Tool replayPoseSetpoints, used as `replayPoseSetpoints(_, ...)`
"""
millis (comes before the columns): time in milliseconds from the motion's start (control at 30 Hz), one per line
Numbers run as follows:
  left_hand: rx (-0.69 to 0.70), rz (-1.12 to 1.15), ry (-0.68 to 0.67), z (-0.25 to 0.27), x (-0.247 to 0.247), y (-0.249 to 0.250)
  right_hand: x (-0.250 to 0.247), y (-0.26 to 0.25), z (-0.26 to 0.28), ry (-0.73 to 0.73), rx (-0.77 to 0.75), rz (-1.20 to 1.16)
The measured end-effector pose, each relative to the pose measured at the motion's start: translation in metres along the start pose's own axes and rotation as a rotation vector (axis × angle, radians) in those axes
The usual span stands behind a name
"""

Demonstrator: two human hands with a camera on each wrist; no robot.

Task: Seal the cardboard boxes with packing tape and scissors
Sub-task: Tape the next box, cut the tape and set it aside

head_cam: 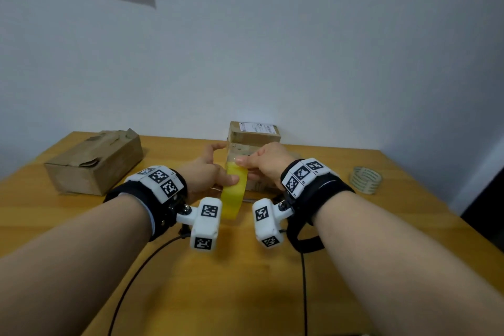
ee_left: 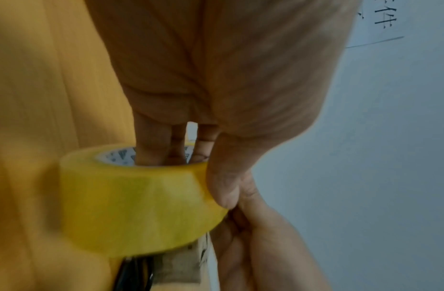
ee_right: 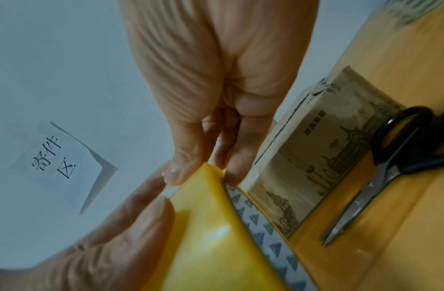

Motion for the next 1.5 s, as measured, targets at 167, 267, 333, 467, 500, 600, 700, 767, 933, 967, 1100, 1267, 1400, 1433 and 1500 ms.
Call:
replayPoseSetpoints(167,-0.048,-0.017,0.14,0.011,0.0,0.005,0.0,-0.016,0.018,-0.02,0.04,-0.114)
replayPoseSetpoints(267,0.017,0.015,0.235,0.014,-0.006,0.007,-0.004,-0.02,0.028,-0.016,0.115,-0.246)
replayPoseSetpoints(333,0.073,0.038,0.223,0.018,-0.007,0.011,-0.008,-0.016,0.031,-0.002,0.145,-0.249)
replayPoseSetpoints(467,0.13,0.03,0.194,0.019,-0.006,0.018,-0.013,-0.013,0.034,0.005,0.149,-0.237)
replayPoseSetpoints(500,0.136,0.022,0.192,0.017,-0.006,0.02,-0.014,-0.013,0.036,0.0,0.155,-0.234)
replayPoseSetpoints(600,0.132,0.05,0.174,0.012,0.0,0.022,-0.017,-0.009,0.039,-0.026,0.213,-0.212)
replayPoseSetpoints(700,0.125,0.101,0.147,0.007,0.013,0.026,-0.024,-0.004,0.044,-0.1,0.267,-0.237)
replayPoseSetpoints(767,0.134,0.129,0.127,-0.001,0.022,0.031,-0.036,-0.004,0.048,-0.173,0.263,-0.246)
replayPoseSetpoints(933,0.133,0.129,-0.007,-0.025,0.057,0.048,-0.085,-0.004,0.031,-0.143,0.18,-0.132)
replayPoseSetpoints(967,0.136,0.103,-0.017,-0.031,0.061,0.05,-0.098,-0.002,0.026,-0.089,0.175,-0.114)
replayPoseSetpoints(1100,0.267,-0.377,0.05,-0.055,0.066,0.055,-0.158,0.017,0.002,0.243,0.151,0.077)
replayPoseSetpoints(1267,0.441,-0.959,0.038,-0.083,0.093,0.04,-0.178,0.06,-0.011,0.388,0.225,0.628)
replayPoseSetpoints(1400,0.389,-1.209,-0.064,-0.096,0.102,0.02,-0.16,0.083,-0.018,0.24,0.224,0.97)
replayPoseSetpoints(1433,0.396,-1.278,-0.081,-0.096,0.102,0.016,-0.153,0.088,-0.022,0.186,0.24,0.995)
replayPoseSetpoints(1500,0.445,-1.393,-0.115,-0.096,0.097,0.009,-0.139,0.085,-0.027,0.128,0.222,1.037)
Point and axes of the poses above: each hand's wrist, its own z-axis away from the middle knuckle, its own x-axis out of the palm, y = z × x, the point moved 6 cm from there along -z, towards the middle knuckle, and after that the axes turned 11 degrees about y, right-handed, at the moved point
